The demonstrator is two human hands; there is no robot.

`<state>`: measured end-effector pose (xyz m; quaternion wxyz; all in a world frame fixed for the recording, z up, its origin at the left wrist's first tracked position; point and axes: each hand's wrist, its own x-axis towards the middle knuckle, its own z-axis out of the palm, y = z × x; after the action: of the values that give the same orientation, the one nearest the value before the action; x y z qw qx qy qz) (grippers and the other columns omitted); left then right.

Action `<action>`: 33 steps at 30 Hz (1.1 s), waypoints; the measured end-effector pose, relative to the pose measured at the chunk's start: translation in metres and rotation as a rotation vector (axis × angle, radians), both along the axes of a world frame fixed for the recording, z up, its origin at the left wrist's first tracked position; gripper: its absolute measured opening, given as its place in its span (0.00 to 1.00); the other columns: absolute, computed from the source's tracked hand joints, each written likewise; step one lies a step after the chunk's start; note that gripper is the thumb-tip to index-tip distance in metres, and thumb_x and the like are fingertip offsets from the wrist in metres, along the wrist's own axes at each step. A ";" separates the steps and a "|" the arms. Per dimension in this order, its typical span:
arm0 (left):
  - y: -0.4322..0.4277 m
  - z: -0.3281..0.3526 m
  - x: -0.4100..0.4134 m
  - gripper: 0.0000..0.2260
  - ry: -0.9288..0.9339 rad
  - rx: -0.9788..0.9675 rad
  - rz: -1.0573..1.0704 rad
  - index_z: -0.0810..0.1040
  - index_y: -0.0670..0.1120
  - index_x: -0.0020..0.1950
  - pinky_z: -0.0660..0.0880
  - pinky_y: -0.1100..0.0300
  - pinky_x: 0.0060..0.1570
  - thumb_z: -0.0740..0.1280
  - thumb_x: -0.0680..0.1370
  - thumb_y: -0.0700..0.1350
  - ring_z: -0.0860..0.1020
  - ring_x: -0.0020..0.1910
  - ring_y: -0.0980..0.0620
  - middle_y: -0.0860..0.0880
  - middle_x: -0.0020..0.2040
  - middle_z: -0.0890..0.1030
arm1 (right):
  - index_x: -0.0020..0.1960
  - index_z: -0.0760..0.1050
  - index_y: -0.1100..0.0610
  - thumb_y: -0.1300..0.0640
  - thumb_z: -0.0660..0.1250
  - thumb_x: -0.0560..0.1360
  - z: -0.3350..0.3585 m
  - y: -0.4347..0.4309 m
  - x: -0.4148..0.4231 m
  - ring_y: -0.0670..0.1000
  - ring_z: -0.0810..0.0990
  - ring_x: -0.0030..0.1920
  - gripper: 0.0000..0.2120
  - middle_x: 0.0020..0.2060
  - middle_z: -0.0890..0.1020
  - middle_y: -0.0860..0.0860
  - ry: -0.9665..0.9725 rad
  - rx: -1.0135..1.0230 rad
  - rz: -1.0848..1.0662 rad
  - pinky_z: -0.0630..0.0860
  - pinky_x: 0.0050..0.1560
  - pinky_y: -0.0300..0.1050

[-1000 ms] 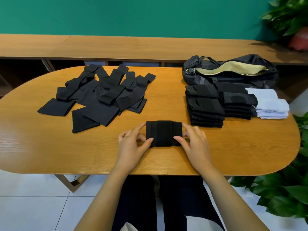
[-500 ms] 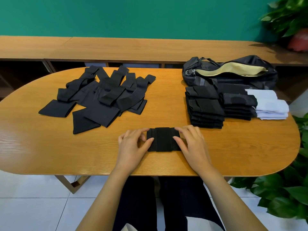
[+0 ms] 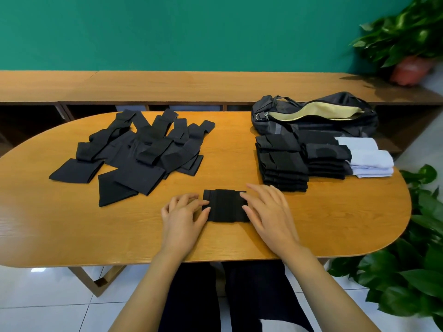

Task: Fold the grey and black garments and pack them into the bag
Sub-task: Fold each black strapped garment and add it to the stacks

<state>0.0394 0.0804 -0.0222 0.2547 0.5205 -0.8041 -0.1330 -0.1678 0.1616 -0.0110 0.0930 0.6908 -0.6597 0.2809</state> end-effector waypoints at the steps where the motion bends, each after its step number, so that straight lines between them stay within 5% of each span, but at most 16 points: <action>1: -0.001 0.002 -0.004 0.11 0.013 -0.004 0.013 0.81 0.54 0.59 0.60 0.52 0.64 0.66 0.78 0.53 0.68 0.64 0.53 0.55 0.65 0.75 | 0.65 0.76 0.52 0.49 0.57 0.81 0.003 0.003 -0.007 0.50 0.68 0.69 0.17 0.68 0.73 0.50 -0.008 -0.055 -0.054 0.61 0.72 0.51; 4: -0.002 0.022 -0.030 0.11 0.170 -0.008 -0.019 0.80 0.50 0.61 0.64 0.49 0.67 0.66 0.79 0.49 0.70 0.65 0.51 0.51 0.65 0.74 | 0.69 0.73 0.52 0.48 0.58 0.81 0.012 0.007 -0.034 0.58 0.63 0.72 0.19 0.73 0.67 0.53 -0.012 -0.067 -0.291 0.63 0.69 0.56; 7: -0.005 0.051 -0.081 0.15 0.388 0.210 -0.126 0.75 0.49 0.67 0.67 0.58 0.65 0.63 0.81 0.49 0.70 0.65 0.53 0.52 0.65 0.73 | 0.74 0.66 0.49 0.40 0.50 0.82 0.014 0.002 -0.057 0.63 0.56 0.75 0.25 0.77 0.58 0.55 -0.131 0.083 -0.453 0.61 0.70 0.62; 10: -0.010 0.067 -0.138 0.20 0.476 0.510 -0.211 0.67 0.50 0.74 0.67 0.54 0.69 0.61 0.82 0.50 0.68 0.69 0.52 0.52 0.69 0.70 | 0.77 0.60 0.47 0.36 0.46 0.77 0.010 -0.004 -0.071 0.61 0.56 0.75 0.31 0.78 0.53 0.54 -0.255 0.183 -0.441 0.64 0.70 0.62; 13: -0.012 0.066 -0.171 0.21 0.526 0.631 -0.196 0.65 0.49 0.76 0.66 0.61 0.63 0.60 0.83 0.47 0.67 0.71 0.50 0.48 0.73 0.68 | 0.77 0.58 0.47 0.39 0.52 0.79 0.005 -0.007 -0.073 0.58 0.60 0.75 0.28 0.78 0.54 0.54 -0.384 0.189 -0.370 0.68 0.68 0.55; 18: -0.005 0.058 -0.171 0.17 0.637 0.705 -0.061 0.70 0.48 0.71 0.74 0.60 0.52 0.62 0.81 0.44 0.73 0.56 0.54 0.50 0.62 0.73 | 0.76 0.61 0.46 0.40 0.54 0.80 0.001 0.000 -0.066 0.54 0.59 0.74 0.26 0.76 0.58 0.53 -0.407 0.168 -0.323 0.66 0.68 0.51; 22: 0.018 0.052 -0.152 0.17 0.665 0.687 -0.029 0.72 0.50 0.69 0.75 0.59 0.56 0.65 0.80 0.44 0.73 0.54 0.56 0.56 0.52 0.72 | 0.73 0.64 0.45 0.35 0.46 0.77 0.000 0.016 -0.057 0.52 0.66 0.68 0.29 0.74 0.62 0.51 -0.340 0.128 -0.322 0.72 0.63 0.52; 26: 0.039 0.047 -0.162 0.17 0.706 0.786 -0.093 0.72 0.50 0.71 0.74 0.52 0.63 0.63 0.81 0.44 0.75 0.60 0.53 0.52 0.61 0.75 | 0.71 0.67 0.47 0.37 0.47 0.78 -0.004 0.036 -0.068 0.54 0.68 0.66 0.27 0.73 0.64 0.52 -0.368 0.057 -0.387 0.72 0.61 0.51; 33: 0.050 0.048 -0.238 0.19 0.760 1.074 -0.318 0.64 0.48 0.76 0.67 0.55 0.68 0.54 0.84 0.44 0.68 0.70 0.49 0.47 0.73 0.69 | 0.71 0.66 0.50 0.43 0.51 0.80 -0.006 0.063 -0.134 0.56 0.64 0.71 0.23 0.73 0.63 0.54 -0.441 -0.015 -0.540 0.66 0.66 0.51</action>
<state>-0.1991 0.1302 0.0260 0.2029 0.3674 -0.5477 -0.7238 -0.3021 0.2241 -0.0173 0.0242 0.4133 -0.8210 0.3933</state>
